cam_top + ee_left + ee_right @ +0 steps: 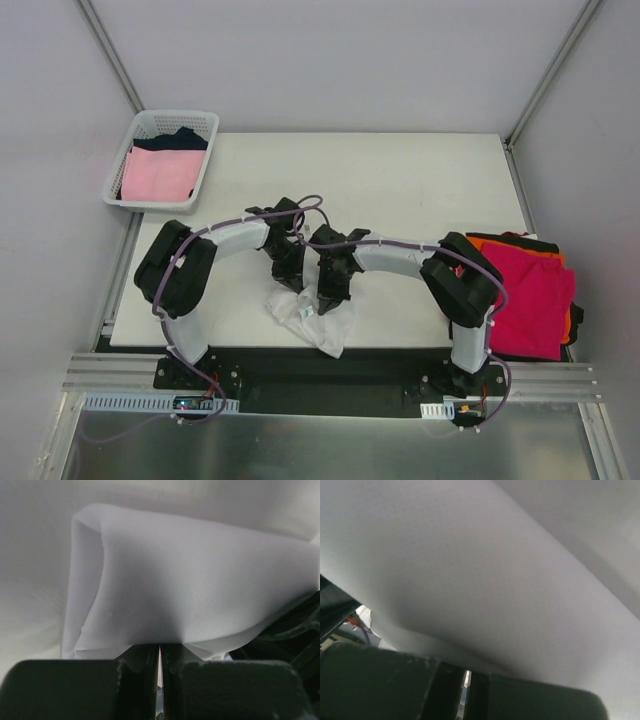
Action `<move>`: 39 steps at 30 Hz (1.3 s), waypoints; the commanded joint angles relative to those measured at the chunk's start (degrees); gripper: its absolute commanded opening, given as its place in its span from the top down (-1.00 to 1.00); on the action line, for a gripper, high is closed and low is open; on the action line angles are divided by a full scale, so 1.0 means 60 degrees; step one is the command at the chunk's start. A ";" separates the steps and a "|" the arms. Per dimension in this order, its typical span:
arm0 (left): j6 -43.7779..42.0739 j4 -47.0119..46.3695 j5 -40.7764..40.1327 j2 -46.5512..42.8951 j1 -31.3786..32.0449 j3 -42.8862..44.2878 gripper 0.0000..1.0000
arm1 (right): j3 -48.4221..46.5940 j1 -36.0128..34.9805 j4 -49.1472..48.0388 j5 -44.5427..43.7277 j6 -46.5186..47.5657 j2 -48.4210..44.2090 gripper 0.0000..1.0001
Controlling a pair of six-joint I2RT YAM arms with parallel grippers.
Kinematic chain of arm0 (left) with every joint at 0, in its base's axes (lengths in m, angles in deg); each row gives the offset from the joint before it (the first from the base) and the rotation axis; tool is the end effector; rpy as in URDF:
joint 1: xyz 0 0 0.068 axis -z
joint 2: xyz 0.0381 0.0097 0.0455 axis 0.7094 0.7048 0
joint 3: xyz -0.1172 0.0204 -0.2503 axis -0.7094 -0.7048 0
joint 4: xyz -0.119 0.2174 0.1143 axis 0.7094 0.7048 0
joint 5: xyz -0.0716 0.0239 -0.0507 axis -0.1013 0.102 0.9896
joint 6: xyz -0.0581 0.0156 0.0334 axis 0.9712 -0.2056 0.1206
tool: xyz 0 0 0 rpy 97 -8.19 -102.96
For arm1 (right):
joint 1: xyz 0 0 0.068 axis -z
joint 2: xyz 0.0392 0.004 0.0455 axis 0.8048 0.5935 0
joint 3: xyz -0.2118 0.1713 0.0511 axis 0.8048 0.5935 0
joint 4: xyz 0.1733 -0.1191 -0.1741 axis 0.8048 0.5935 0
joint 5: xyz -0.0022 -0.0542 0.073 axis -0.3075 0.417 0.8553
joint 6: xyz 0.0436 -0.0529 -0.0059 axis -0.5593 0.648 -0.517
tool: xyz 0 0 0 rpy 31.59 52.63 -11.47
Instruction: Fold and stack the t-shirts
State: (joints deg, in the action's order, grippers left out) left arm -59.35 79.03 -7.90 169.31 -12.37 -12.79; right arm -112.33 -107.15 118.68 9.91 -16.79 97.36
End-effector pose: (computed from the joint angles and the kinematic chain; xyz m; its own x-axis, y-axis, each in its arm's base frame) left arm 0.2724 -0.2037 0.1356 -0.9858 0.1477 -0.0795 0.1677 0.8530 -0.4943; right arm 0.2151 0.3135 0.1294 -0.9675 -0.2399 -0.0799 -0.2523 0.8953 0.3671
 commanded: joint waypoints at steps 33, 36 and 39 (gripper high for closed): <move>0.1197 0.1142 0.0247 0.1969 -0.1032 0.4678 0.76 | -0.3509 0.5484 0.3590 0.2701 0.4686 0.1354 0.97; 0.1460 0.1465 0.0276 0.2115 -0.0929 0.5323 0.67 | -0.3509 0.5484 0.3999 0.2935 0.4949 0.1061 0.97; 0.1754 0.1831 0.0291 0.2087 -0.0885 0.5777 0.47 | -0.3655 0.5572 0.4498 0.3126 0.5374 0.0973 0.96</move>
State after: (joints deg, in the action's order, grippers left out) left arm -52.03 85.54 -7.37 184.89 -18.49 17.94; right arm -131.80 -74.04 138.72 25.39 11.30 107.74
